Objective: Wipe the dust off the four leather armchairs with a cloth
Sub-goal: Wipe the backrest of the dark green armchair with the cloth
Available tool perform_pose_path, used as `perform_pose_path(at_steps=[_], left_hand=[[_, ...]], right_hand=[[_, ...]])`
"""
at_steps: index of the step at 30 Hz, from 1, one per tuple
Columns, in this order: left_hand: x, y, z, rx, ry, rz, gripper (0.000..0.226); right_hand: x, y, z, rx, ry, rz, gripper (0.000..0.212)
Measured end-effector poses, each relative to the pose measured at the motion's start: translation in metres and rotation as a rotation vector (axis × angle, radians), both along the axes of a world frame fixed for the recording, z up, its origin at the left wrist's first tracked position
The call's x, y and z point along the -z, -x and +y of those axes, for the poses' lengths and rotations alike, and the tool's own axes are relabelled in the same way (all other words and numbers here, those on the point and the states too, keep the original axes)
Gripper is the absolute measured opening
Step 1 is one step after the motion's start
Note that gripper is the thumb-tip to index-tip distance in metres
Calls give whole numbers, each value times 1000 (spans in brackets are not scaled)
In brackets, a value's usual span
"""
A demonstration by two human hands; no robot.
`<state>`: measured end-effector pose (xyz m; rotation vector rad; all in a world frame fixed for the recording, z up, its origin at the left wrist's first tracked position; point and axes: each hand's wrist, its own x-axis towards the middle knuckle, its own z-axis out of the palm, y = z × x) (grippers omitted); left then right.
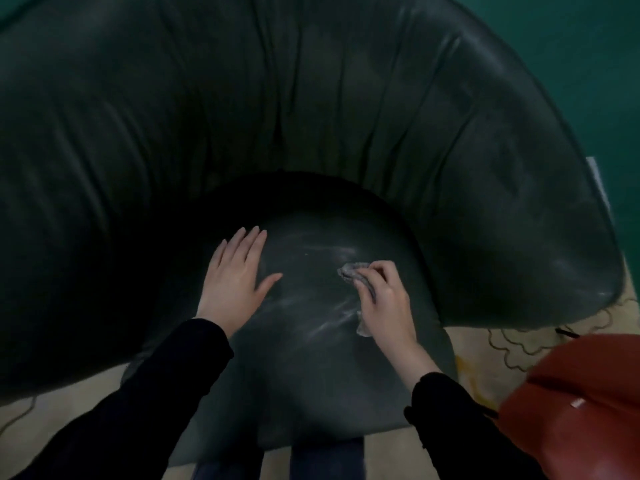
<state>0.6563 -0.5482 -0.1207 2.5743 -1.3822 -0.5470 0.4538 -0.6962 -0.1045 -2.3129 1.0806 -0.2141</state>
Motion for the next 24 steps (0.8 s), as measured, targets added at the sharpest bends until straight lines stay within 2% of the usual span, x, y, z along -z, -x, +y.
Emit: perform_pose_path(at_steps=[6, 12, 19, 24], left_hand=[[9, 21, 49, -271, -79, -16, 76], [21, 73, 83, -604, -104, -17, 77], [51, 146, 143, -895, -167, 8, 77], [90, 166, 194, -1028, -202, -12, 79]], right_hand=[[10, -34, 18, -303, -73, 47, 21], [9, -33, 25, -640, -69, 32, 20], [48, -36, 53, -1017, 28, 38, 15], [75, -78, 93, -1217, 109, -24, 15]])
